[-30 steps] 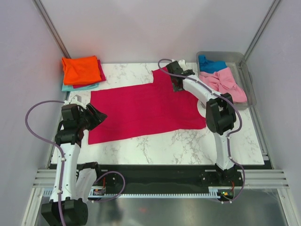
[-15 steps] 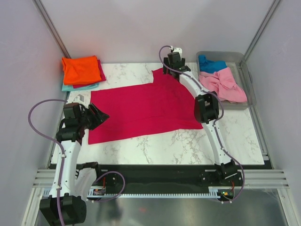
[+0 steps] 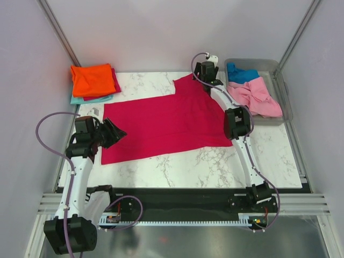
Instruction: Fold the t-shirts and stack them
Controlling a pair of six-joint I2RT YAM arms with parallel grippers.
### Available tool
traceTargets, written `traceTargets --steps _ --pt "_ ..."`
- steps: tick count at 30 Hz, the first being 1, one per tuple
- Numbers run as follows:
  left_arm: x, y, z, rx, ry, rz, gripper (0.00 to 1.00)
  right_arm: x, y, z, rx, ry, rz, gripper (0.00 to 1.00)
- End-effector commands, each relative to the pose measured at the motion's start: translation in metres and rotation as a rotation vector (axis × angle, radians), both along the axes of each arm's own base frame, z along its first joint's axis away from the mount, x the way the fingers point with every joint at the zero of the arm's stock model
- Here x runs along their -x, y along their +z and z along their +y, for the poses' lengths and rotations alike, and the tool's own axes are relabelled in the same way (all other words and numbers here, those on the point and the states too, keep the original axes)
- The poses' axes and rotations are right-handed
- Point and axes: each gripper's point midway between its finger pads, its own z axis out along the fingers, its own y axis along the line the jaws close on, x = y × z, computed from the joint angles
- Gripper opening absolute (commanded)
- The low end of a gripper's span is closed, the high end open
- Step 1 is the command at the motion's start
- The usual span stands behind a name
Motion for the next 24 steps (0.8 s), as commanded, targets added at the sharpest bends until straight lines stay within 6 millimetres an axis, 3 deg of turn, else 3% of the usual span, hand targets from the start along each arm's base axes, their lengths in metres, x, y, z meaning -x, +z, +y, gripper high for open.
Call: traceTargets --steps 1,6,13,18,19,22,24 --pt "-0.002 0.003 -0.004 -0.016 -0.054 -0.034 0.57 -0.013 0.034 0.008 -0.09 0.023 -0.096 0.82" --pt "-0.003 0.002 -0.004 -0.016 -0.051 -0.025 0.56 -0.005 -0.007 0.017 -0.13 0.088 0.003 0.72" --pt "-0.004 0.001 -0.004 -0.013 -0.053 -0.022 0.56 0.009 -0.029 0.031 -0.195 0.17 0.102 0.6" --pt "-0.004 0.0 -0.004 -0.013 -0.051 -0.017 0.56 0.017 -0.037 0.034 -0.212 0.185 0.144 0.37" --pt "-0.004 0.0 -0.004 -0.012 -0.052 -0.017 0.56 0.017 -0.038 0.032 -0.204 0.178 0.145 0.26" --pt "-0.004 -0.001 -0.003 -0.014 -0.047 -0.012 0.56 0.014 -0.029 0.025 -0.173 0.158 0.119 0.07" --pt "-0.005 -0.002 -0.003 -0.016 -0.047 -0.008 0.56 0.014 -0.029 0.022 -0.158 0.155 0.115 0.01"
